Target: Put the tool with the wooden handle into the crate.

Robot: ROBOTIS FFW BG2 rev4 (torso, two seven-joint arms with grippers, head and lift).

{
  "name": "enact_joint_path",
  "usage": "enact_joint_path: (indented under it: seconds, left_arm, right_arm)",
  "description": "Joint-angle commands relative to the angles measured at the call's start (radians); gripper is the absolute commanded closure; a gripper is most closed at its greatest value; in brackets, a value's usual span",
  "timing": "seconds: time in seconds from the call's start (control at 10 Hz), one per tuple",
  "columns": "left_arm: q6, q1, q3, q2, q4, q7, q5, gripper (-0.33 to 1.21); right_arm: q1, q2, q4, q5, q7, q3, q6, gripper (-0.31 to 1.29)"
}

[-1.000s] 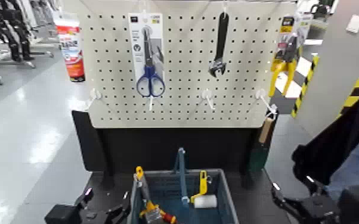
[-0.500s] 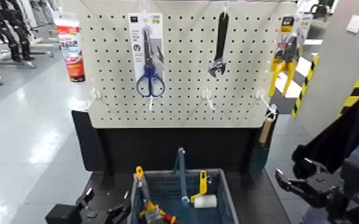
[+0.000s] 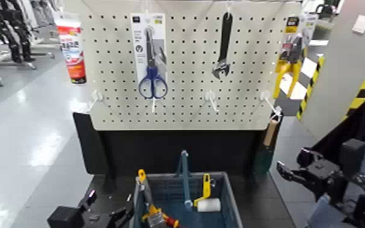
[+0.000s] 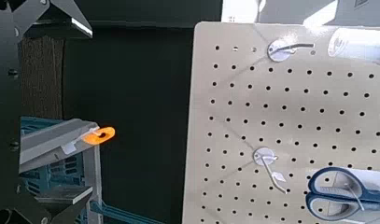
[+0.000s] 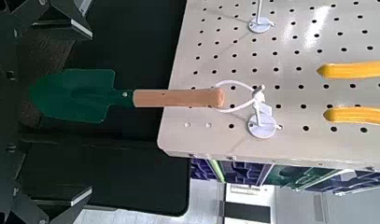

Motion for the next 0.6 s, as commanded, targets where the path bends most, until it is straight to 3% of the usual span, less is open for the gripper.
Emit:
enact_joint_path:
  seconds: [0.1, 0.6]
  left_arm:
    - [0.0, -0.001, 0.0, -0.002, 0.003, -0.002, 0.0, 0.13]
    - [-0.003, -0.003, 0.002, -0.003, 0.004, -0.002, 0.0, 0.13]
  right_arm:
    - [-0.06, -0.027, 0.061, -0.017, 0.0, 0.045, -0.023, 0.14]
    - [-0.183, -0.048, 0.216, -0.035, 0.043, 0.131, -0.069, 0.14]
